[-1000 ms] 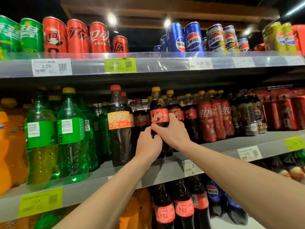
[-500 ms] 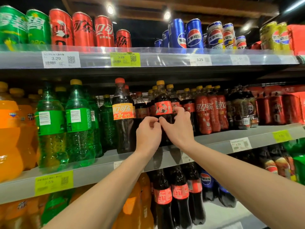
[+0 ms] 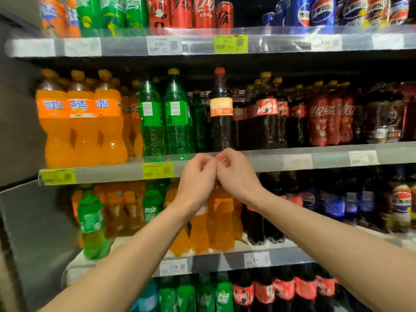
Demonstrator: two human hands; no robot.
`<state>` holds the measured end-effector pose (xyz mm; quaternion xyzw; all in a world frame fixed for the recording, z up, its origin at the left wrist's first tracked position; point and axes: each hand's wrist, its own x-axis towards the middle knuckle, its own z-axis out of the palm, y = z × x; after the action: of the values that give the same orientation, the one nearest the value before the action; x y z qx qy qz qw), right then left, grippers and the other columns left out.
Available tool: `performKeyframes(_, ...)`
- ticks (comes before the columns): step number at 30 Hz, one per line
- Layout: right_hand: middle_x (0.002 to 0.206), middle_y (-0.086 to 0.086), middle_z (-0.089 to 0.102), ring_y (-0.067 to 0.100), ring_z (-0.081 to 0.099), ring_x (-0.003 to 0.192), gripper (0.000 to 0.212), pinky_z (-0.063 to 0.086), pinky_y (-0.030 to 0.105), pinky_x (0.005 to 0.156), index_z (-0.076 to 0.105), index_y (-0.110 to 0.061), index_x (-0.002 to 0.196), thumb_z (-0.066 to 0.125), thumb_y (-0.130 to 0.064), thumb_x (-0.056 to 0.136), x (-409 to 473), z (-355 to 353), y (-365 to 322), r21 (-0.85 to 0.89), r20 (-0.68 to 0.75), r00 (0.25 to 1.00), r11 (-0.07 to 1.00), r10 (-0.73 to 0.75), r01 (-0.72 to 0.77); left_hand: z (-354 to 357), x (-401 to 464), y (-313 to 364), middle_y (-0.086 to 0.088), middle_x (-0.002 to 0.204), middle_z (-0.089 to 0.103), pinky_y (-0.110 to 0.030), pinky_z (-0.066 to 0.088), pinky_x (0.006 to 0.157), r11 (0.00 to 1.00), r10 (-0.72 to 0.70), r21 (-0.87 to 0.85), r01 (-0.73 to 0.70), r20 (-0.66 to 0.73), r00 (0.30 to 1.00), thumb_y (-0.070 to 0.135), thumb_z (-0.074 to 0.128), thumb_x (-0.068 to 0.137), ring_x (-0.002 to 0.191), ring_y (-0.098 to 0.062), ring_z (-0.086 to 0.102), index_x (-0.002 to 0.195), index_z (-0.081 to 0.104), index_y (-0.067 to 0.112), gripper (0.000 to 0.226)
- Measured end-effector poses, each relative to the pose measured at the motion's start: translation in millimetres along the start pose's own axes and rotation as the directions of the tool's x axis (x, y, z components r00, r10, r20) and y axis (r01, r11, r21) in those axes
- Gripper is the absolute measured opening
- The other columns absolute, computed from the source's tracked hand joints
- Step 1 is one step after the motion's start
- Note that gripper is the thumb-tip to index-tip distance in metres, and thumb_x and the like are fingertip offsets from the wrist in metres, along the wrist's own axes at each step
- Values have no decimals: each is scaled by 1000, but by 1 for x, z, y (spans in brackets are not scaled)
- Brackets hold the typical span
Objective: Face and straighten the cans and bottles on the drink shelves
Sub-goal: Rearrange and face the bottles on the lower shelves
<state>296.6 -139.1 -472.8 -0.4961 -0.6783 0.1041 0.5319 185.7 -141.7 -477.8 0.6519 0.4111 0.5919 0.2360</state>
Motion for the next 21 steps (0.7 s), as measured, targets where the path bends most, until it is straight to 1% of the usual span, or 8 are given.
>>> performKeyframes(3, 72, -5, 62, 11, 55, 67, 12, 39, 31, 59, 66, -17, 90, 55, -18, 92, -12, 34, -1, -50, 89, 996, 999, 11, -7, -33, -14, -24, -2, 77, 67, -32, 46, 61, 992, -80, 98, 77, 27, 996, 19, 51, 95, 68, -16, 59, 94, 68, 13, 18)
performKeyframes(5, 71, -5, 64, 13, 60, 67, 14, 45, 31, 61, 69, -19, 94, 55, -18, 92, -19, 55, -1, -70, 162, 986, 997, 45, -34, -51, -22, -38, -4, 73, 66, -32, 44, 58, 982, -143, 127, 137, 33, 989, 20, 51, 95, 62, -20, 59, 93, 67, 13, 17)
performKeyframes(7, 73, -4, 67, 19, 65, 71, 18, 51, 31, 64, 70, -19, 101, 54, -18, 92, -24, 74, -3, -70, 217, 973, 996, 72, -58, -67, -27, -53, -6, 78, 68, -31, 44, 57, 970, -198, 152, 191, 27, 980, 20, 52, 95, 62, -19, 60, 93, 67, 15, 16)
performKeyframes(10, 85, -6, 64, 18, 62, 88, 25, 47, 30, 75, 64, -16, 117, 58, -19, 92, -29, 99, 0, -76, 211, 971, 993, 109, -95, -86, -30, -76, -1, 79, 68, -29, 45, 59, 950, -258, 186, 252, 8, 966, 22, 54, 94, 66, -16, 60, 92, 68, 17, 15)
performKeyframes(14, 106, -4, 63, 17, 62, 99, 33, 52, 36, 90, 61, -18, 122, 64, -26, 90, -32, 130, 10, -100, 153, 983, 991, 98, -84, -104, -29, -109, 3, 89, 68, -37, 55, 75, 930, -289, 204, 307, -115, 951, 25, 58, 92, 84, -19, 64, 92, 67, 24, 9)
performKeyframes(17, 96, -6, 66, 14, 62, 89, 22, 47, 28, 76, 64, -18, 112, 64, -21, 91, -27, 153, 8, -67, 155, 987, 997, 46, -36, -117, -23, -127, 5, 87, 66, -37, 54, 78, 923, -302, 189, 334, -180, 936, 21, 60, 90, 89, -21, 65, 97, 66, 22, 9)
performKeyframes(19, 85, -6, 67, 12, 61, 82, 14, 42, 22, 66, 68, -18, 104, 62, -18, 91, -24, 173, 0, -54, 202, 979, 998, -2, 14, -129, -20, -134, 5, 87, 66, -34, 52, 75, 921, -285, 203, 334, -235, 929, 16, 61, 89, 88, -19, 65, 101, 64, 20, 13)
performKeyframes(21, 84, -6, 66, 9, 60, 75, 14, 42, 15, 59, 70, -17, 99, 59, -16, 92, -21, 195, -8, -42, 255, 967, 999, -16, 27, -142, -17, -141, 2, 94, 64, -31, 50, 75, 921, -264, 204, 334, -304, 915, 14, 62, 88, 91, -19, 63, 106, 61, 17, 18)
